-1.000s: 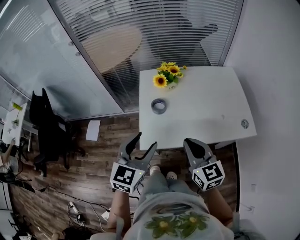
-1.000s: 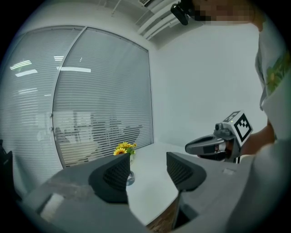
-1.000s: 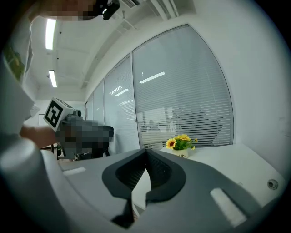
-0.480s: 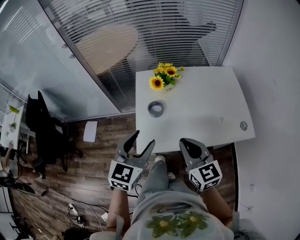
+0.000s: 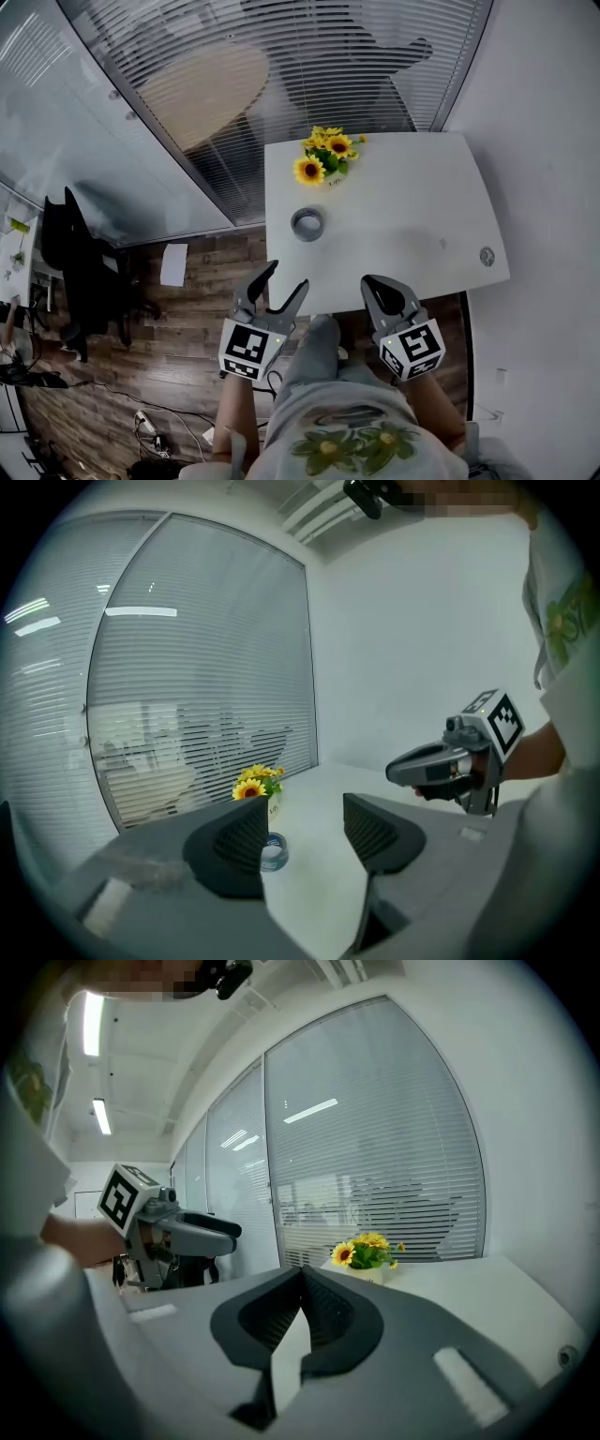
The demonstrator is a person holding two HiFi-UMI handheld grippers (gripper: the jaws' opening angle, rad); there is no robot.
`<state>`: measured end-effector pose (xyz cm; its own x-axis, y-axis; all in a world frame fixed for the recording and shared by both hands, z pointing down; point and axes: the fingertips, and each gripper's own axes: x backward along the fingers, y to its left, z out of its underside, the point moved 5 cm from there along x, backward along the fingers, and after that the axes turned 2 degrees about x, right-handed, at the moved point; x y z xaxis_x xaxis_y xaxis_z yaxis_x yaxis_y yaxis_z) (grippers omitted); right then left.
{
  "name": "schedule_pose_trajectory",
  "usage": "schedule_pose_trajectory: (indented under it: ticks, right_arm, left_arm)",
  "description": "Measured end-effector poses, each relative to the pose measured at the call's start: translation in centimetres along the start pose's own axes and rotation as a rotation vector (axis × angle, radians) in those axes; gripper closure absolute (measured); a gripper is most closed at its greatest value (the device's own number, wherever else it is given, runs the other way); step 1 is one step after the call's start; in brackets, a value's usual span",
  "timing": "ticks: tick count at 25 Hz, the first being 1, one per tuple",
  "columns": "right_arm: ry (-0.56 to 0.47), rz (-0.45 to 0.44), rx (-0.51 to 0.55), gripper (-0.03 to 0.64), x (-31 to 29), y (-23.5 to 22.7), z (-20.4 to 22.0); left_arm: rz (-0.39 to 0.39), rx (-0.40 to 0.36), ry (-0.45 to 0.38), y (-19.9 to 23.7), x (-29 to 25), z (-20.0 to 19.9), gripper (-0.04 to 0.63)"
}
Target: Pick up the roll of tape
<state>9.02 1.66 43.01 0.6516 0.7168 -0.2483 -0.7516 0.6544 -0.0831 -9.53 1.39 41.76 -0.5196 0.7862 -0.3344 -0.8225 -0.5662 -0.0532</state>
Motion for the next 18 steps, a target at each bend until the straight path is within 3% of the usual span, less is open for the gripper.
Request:
schedule_pose_trajectory:
  ticks: [7,18]
  right_arm:
    - [0.042,-0.015,0.006,0.617,-2.9,-1.6,-0.1]
    - [0.075,-0.011,0.002,0.617,-7.0,-4.2,-0.8]
  left_arm:
    - [0.045,-0.033,0.076,2.0,-3.0,1.0,0.344]
    - [0.112,-0.032,0.130,4.1,-7.3,1.7,0.344]
